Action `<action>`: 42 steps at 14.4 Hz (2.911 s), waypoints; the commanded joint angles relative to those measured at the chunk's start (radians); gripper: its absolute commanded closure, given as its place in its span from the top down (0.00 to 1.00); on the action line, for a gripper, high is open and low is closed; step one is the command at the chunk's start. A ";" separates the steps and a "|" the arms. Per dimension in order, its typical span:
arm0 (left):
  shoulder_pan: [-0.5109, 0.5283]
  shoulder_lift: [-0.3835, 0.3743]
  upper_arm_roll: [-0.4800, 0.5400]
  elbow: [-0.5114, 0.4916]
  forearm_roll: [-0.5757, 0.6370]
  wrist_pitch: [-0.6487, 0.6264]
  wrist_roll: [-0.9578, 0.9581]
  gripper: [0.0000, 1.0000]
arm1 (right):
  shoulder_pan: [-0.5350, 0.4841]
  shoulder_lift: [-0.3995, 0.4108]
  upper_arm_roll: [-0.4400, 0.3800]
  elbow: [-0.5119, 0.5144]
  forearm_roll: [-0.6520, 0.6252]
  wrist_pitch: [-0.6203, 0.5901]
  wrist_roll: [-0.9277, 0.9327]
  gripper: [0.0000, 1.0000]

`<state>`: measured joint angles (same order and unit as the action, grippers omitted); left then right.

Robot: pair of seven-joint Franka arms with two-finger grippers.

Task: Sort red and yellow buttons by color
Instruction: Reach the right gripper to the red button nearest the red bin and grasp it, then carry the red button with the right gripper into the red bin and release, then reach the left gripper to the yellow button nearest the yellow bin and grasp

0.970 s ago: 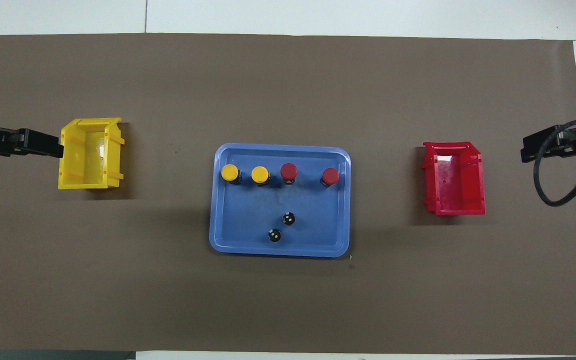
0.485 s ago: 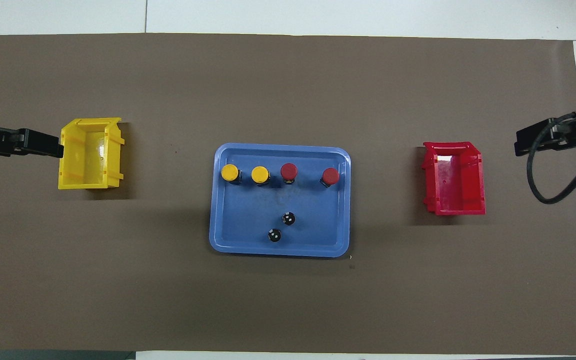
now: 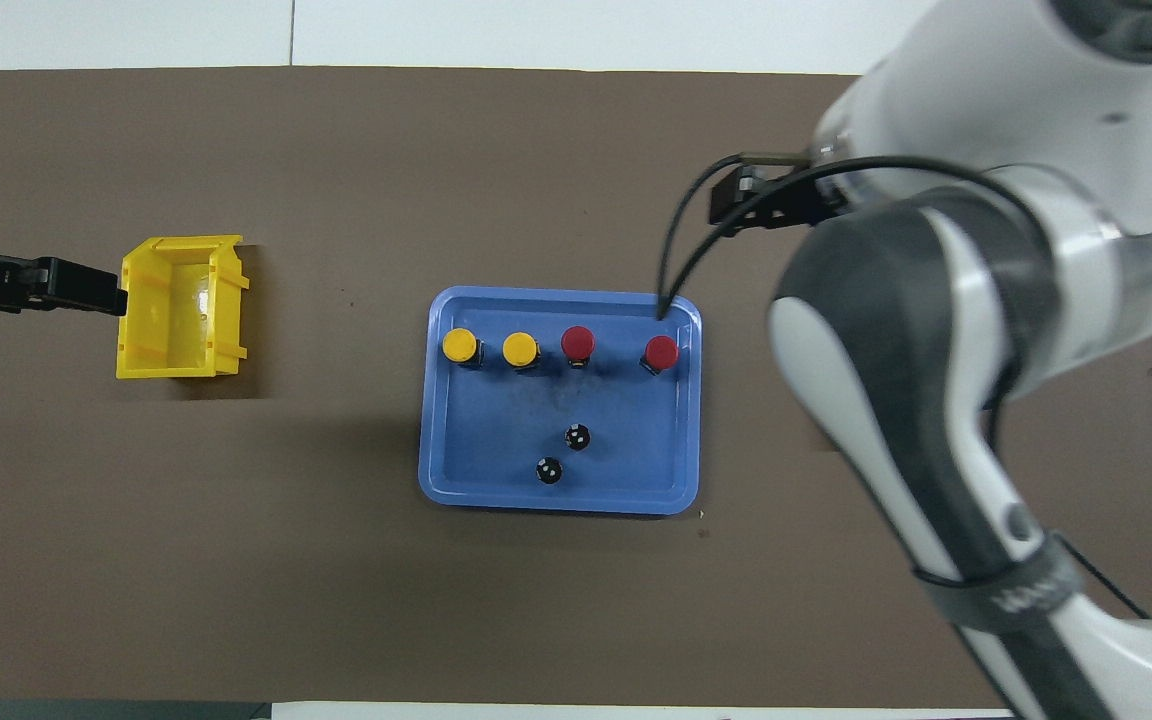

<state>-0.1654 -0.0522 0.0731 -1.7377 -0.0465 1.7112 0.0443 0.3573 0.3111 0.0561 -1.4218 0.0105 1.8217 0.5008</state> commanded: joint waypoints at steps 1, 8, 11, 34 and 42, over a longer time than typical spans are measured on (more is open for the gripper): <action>0.007 -0.005 -0.006 0.007 0.017 -0.021 0.006 1.00 | 0.028 -0.047 -0.001 -0.242 0.005 0.201 0.057 1.00; 0.007 -0.005 -0.006 0.007 0.017 -0.019 0.006 1.00 | 0.057 -0.101 -0.001 -0.514 0.005 0.418 0.071 1.00; 0.007 -0.005 -0.006 0.007 0.017 -0.021 0.006 1.00 | 0.072 -0.058 -0.001 -0.514 0.005 0.464 0.073 0.99; -0.003 -0.009 -0.018 -0.011 0.017 -0.010 -0.024 1.00 | -0.277 -0.349 -0.005 -0.543 -0.024 0.051 -0.418 0.29; -0.327 0.193 -0.022 -0.043 0.016 0.299 -0.415 0.95 | -0.368 -0.385 -0.009 -0.804 -0.026 0.347 -0.547 0.30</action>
<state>-0.4557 0.0613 0.0360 -1.7863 -0.0464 1.9394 -0.3220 0.0115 -0.0460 0.0385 -2.1420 -0.0196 2.0874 0.0002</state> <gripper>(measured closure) 0.009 0.612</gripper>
